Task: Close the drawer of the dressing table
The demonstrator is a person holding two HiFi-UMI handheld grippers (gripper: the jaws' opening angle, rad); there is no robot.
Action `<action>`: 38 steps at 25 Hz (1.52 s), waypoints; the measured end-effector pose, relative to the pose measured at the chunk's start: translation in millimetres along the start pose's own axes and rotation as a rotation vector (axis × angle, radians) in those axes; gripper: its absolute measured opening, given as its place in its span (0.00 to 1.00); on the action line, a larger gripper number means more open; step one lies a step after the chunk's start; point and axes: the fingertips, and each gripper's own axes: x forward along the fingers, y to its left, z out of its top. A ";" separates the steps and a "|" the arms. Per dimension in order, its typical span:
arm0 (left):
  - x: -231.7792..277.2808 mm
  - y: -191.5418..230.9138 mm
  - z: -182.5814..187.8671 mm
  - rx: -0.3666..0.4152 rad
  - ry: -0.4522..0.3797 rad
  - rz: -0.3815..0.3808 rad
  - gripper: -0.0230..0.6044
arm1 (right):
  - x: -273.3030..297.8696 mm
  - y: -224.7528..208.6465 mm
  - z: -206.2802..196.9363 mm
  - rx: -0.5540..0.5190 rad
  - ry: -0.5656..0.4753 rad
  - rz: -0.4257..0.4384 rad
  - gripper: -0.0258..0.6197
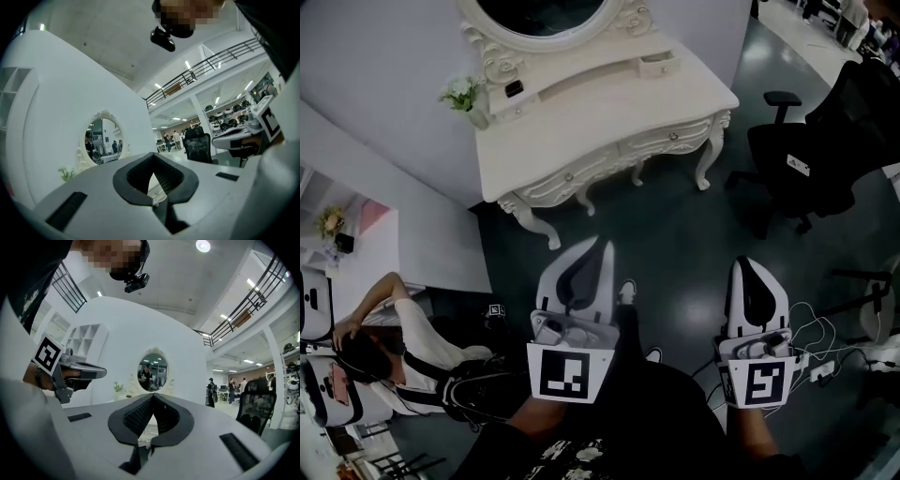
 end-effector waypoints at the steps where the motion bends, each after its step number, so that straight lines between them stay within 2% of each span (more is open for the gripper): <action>1: 4.5 3.5 -1.3 -0.005 0.000 -0.001 0.04 | 7.3 -0.3 1.7 -0.001 -0.006 0.000 0.04; 6: 28.6 19.4 -4.4 0.000 -0.002 -0.005 0.04 | 38.9 -4.2 0.5 0.002 -0.016 0.002 0.04; 12: 59.4 40.6 -6.2 0.009 0.008 -0.032 0.04 | 67.7 -17.8 -9.5 -0.008 0.079 -0.073 0.04; 17: 89.5 62.2 -7.8 -0.005 -0.001 -0.062 0.04 | 101.5 -22.9 -1.4 0.022 0.040 -0.099 0.04; 25: 133.7 93.3 -17.9 -0.032 -0.024 -0.138 0.04 | 150.6 -21.6 1.5 -0.009 0.014 -0.137 0.04; 34: 162.9 115.5 -39.4 -0.041 -0.015 -0.189 0.04 | 167.0 -29.9 -14.1 0.003 0.038 -0.231 0.04; 38: 173.1 120.6 -43.3 -0.063 -0.024 -0.202 0.04 | 175.0 -29.0 -11.8 0.000 0.032 -0.239 0.04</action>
